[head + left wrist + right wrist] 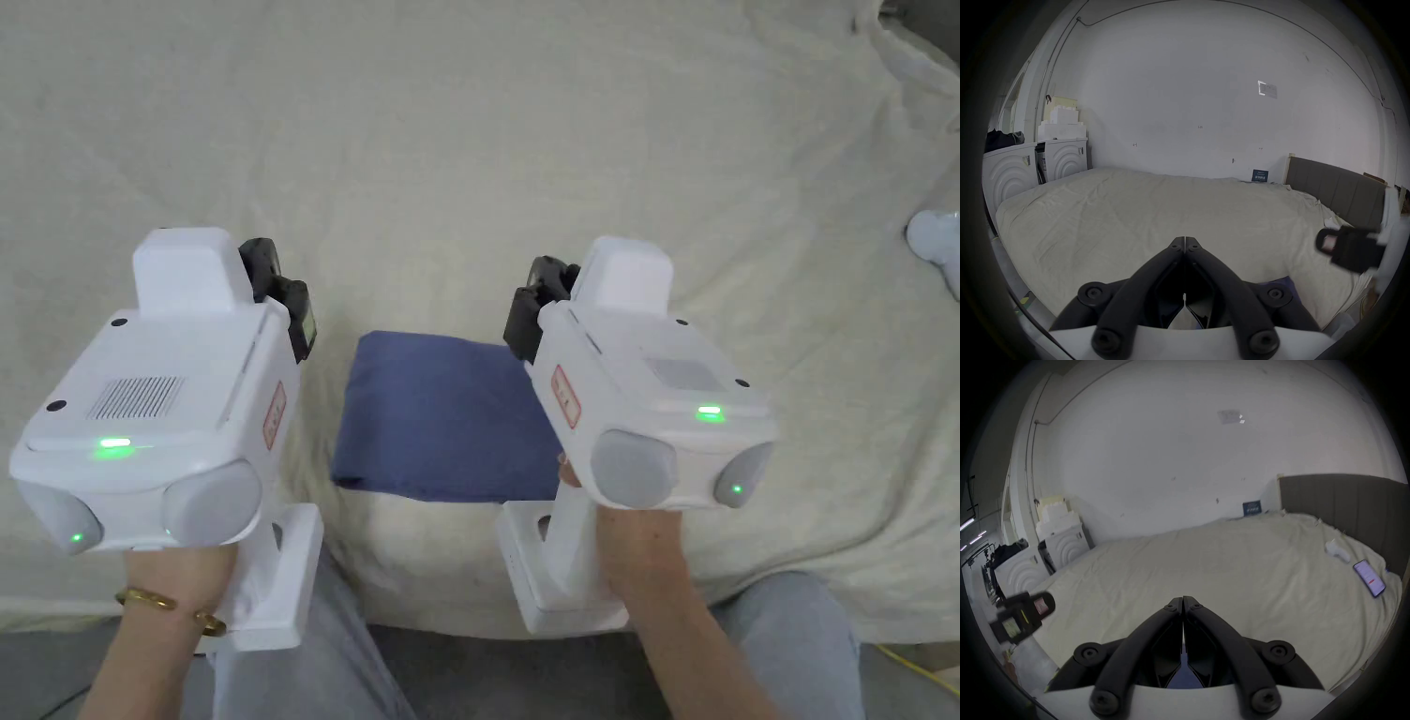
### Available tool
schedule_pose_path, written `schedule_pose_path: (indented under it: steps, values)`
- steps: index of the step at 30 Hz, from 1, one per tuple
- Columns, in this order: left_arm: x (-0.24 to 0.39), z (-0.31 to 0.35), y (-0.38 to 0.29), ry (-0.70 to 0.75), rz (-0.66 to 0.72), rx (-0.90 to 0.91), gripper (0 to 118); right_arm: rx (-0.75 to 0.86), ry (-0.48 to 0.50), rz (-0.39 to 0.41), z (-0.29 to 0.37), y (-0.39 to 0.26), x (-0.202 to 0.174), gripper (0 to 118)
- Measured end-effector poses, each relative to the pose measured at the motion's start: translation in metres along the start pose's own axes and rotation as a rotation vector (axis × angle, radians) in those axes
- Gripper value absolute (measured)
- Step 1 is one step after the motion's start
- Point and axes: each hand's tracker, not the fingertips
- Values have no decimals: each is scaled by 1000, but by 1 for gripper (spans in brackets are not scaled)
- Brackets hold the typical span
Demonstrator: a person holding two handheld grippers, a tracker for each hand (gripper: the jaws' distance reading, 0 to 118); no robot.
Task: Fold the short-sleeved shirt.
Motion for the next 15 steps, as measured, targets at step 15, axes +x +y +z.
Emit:
schedule_pose_path:
  steps: [15]
  values:
    - [-19, -30, -24, 8, 0, -139, 0, -253, -32, 220, -53, -105, -37, 0]
